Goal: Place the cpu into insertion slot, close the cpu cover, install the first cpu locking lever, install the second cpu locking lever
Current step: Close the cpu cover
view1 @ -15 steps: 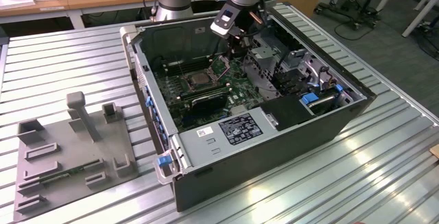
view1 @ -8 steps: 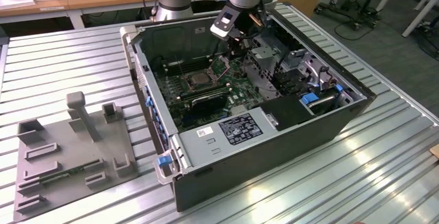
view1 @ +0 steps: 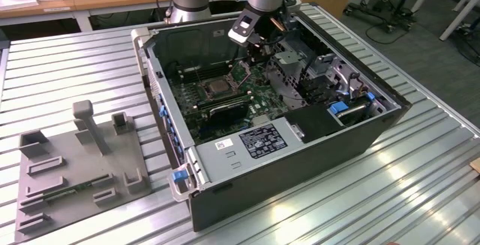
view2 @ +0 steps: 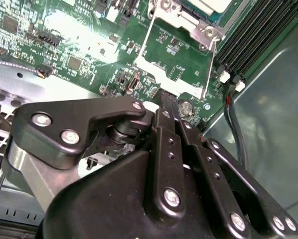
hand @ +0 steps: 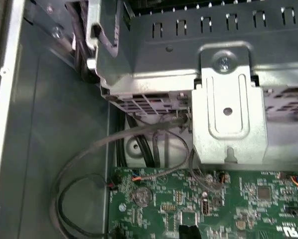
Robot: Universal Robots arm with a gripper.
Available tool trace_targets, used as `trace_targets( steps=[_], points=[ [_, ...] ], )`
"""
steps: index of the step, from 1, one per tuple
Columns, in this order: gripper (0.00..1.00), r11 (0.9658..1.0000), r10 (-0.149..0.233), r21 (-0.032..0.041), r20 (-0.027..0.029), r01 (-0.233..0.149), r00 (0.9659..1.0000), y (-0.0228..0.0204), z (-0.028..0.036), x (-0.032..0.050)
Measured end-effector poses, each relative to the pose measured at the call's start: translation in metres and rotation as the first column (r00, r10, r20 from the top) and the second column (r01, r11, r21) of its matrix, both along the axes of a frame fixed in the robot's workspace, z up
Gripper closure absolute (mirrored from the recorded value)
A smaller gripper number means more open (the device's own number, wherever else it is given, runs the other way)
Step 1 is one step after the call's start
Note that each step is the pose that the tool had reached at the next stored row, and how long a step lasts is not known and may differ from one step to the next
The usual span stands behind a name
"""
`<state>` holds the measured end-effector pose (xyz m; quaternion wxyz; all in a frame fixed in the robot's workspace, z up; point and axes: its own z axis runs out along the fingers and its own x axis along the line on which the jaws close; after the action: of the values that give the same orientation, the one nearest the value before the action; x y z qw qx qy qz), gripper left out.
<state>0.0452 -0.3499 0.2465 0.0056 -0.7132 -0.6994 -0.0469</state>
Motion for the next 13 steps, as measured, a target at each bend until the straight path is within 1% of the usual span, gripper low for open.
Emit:
trace_targets(
  steps=[2, 3, 4, 5, 10, 11, 13],
  points=[
    [0.89, 1.0, 0.0, 0.0, 0.0009, 0.0, 1.0, 0.0, -0.0001, -0.0028],
    [0.89, 1.0, 0.0, -0.0001, 0.0023, 0.0, 1.0, 0.0, -0.0002, -0.0051],
    [0.89, 1.0, 0.0, 0.0001, 0.0048, 0.0, 1.0, 0.0001, -0.0003, -0.0083],
    [0.89, 1.0, 0.0, 0.0001, 0.009, 0.0, 1.0, 0.0, -0.0003, -0.0131],
    [0.89, 1.0, 0.0, 0.0003, 0.0337, 0.0, 0.9994, 0.0, -0.0006, -0.0352],
    [0.89, 1.0, 0.0, 0.0004, 0.0377, 0.0, 0.9993, 0.0, -0.0007, -0.0392],
    [0.89, 1.0, 0.0, 0.0002, 0.0422, 0.0, 0.9991, 0.0, -0.0009, -0.0455]
  ],
)
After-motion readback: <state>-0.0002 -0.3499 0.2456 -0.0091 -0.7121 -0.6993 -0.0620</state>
